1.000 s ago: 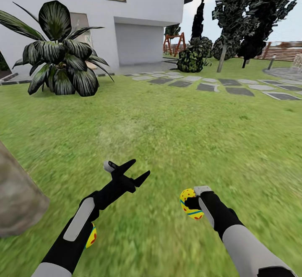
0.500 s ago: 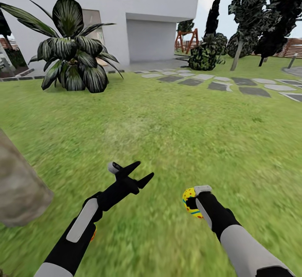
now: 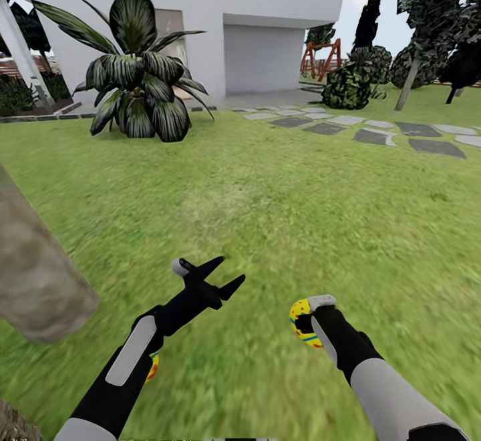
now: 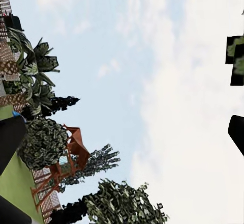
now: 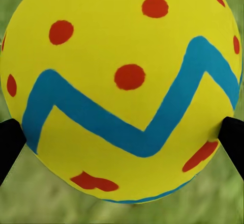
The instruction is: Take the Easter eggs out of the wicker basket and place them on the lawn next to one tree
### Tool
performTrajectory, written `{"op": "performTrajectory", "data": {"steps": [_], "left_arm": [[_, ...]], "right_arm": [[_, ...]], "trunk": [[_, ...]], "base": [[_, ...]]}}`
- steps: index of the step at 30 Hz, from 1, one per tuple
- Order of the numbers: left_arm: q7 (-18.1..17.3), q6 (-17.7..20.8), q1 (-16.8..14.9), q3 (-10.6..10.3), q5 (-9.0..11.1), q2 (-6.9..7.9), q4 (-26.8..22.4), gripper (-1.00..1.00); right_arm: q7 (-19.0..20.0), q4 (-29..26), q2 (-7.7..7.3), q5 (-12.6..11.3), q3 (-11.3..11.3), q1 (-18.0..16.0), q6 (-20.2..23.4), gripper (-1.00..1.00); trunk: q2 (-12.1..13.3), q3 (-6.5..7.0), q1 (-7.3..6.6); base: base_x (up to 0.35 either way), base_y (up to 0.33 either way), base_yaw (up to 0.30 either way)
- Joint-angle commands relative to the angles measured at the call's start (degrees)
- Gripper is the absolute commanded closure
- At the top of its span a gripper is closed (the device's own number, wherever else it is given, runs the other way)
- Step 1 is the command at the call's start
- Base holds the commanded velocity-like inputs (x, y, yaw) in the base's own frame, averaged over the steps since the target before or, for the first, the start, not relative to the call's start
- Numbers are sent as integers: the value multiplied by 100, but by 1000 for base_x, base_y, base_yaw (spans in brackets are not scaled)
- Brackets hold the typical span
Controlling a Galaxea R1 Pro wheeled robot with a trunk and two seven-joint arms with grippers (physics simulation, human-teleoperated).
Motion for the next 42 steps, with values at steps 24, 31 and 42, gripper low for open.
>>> {"op": "performTrajectory", "data": {"steps": [24,31,42], "left_arm": [[-11,23,-4,-2,11,-45,1,-100],[-12,15,-4,-2,11,-45,4,-100],[-11,15,-4,-61,8,-65,13,-100]], "right_arm": [[-40,70,-8,-41,425,-1,-127,100],[-41,151,-4,-36,435,-1,-227,100],[-53,158,-10,-42,917,-1,-243,100]], "trunk": [[-2,-8,-1],[-2,-8,-1],[-2,-8,-1]], "base": [[-8,-77,255],[0,-89,294],[25,-130,294]]}}
